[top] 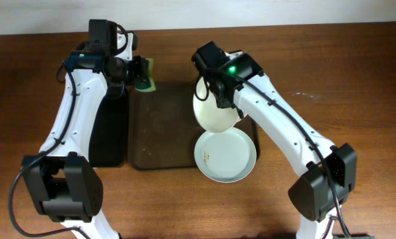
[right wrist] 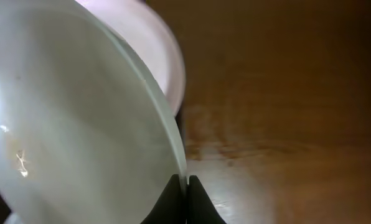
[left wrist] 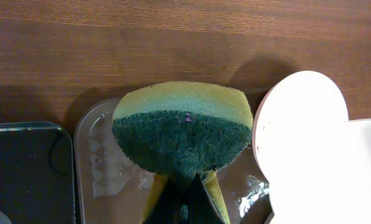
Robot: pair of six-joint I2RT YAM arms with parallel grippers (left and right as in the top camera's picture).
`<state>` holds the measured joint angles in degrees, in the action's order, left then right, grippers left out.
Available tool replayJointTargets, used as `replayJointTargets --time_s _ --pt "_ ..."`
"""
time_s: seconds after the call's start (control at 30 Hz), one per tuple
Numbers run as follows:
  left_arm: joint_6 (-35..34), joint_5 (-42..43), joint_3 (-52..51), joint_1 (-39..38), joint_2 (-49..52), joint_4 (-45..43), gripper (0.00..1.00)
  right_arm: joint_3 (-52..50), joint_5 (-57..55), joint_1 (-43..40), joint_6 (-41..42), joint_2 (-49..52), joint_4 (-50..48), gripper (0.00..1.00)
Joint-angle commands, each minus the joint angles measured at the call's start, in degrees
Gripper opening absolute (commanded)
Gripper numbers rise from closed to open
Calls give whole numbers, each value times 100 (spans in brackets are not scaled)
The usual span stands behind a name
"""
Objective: Clean dirty plates on tray and stack at the side
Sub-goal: 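Lift the white plate with the right gripper and place it right of the tray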
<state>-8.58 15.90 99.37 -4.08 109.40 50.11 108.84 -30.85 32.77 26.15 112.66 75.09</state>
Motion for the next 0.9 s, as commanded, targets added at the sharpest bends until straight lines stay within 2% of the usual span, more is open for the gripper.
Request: replayJointTargets --time_s 0.0,0.13,0.27,0.4,0.5,0.57,0.67,0.87 --pt "111 -70 140 7 -50 -35 1 26 -1213 173 382 17 120 4" --pt "111 -70 140 7 -50 -37 1 26 -1589 210 669 -57 234 4" --pt "111 -72 140 7 -48 -57 1 26 -323 -208 723 -439 256 4" --pt "111 -74 140 7 -44 -57 1 24 1698 -1729 166 -901 260 4" --pt "111 -105 140 7 -44 -57 1 -98 2492 -3134 -35 -907 247 4" --pt "111 -179 140 4 -44 -59 1 -481 2618 -3875 -46 -905 48 4" --pt "109 -181 140 7 -44 -61 1 -1412 2811 -4433 -46 -903 -601 4" --pt "111 -179 140 4 -44 -59 1 -3088 2872 -4520 33 -903 -1910 4"
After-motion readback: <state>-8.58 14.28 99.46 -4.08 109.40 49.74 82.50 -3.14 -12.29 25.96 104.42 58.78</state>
